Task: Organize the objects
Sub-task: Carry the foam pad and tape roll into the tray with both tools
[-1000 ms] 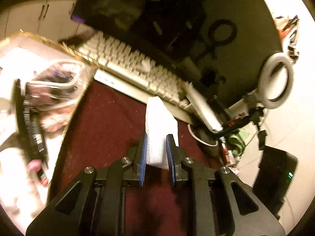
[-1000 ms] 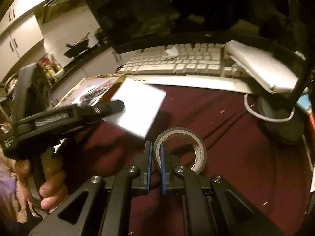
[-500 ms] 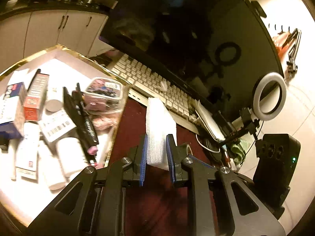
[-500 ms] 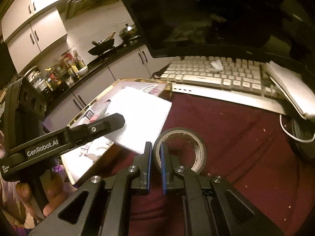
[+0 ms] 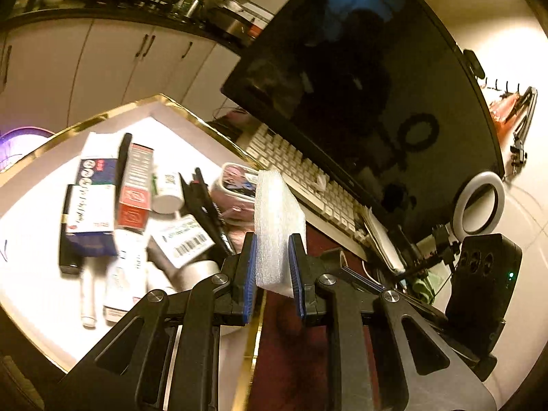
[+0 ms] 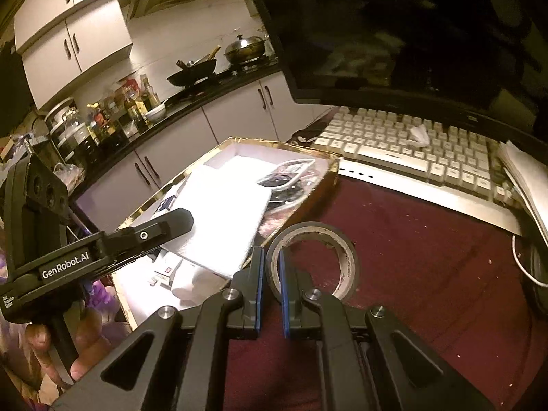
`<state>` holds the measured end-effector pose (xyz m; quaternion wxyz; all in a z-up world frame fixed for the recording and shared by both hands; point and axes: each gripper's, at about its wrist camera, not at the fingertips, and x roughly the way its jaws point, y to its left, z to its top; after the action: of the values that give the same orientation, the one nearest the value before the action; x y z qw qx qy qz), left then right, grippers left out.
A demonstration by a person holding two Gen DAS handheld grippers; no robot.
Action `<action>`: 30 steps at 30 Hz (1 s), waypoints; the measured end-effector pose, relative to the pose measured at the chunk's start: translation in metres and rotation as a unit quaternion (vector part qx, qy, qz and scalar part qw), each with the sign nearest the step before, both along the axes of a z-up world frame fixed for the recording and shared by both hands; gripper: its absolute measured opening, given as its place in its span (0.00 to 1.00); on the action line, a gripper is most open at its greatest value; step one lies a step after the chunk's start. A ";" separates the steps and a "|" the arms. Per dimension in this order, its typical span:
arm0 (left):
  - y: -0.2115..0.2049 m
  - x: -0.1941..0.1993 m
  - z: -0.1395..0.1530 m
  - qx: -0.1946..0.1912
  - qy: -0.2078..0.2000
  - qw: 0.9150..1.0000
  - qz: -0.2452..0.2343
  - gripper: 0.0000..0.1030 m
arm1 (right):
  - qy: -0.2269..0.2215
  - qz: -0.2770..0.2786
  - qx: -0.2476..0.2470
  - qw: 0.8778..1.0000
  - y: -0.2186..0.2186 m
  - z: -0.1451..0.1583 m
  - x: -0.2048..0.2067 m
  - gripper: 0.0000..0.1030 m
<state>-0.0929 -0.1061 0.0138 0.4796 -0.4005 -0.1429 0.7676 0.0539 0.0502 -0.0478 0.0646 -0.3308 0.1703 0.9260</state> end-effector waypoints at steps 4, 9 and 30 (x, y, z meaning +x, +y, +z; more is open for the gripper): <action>-0.016 -0.010 0.000 0.010 -0.004 1.000 0.014 0.17 | -0.005 0.006 0.006 1.000 -0.004 0.001 -0.012 0.06; -0.040 -0.027 0.005 0.024 -0.003 0.999 0.042 0.17 | -0.005 0.016 0.012 1.000 -0.009 0.003 -0.029 0.06; -0.008 -0.105 0.000 -0.056 -0.011 0.993 0.103 0.17 | -0.010 0.079 -0.033 0.996 0.008 0.014 -0.144 0.06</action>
<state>-0.1983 -0.1145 0.0140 0.3731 -0.4181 -0.1451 0.8154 -0.0900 0.0578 -0.0341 -0.0178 -0.3540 0.1731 0.9189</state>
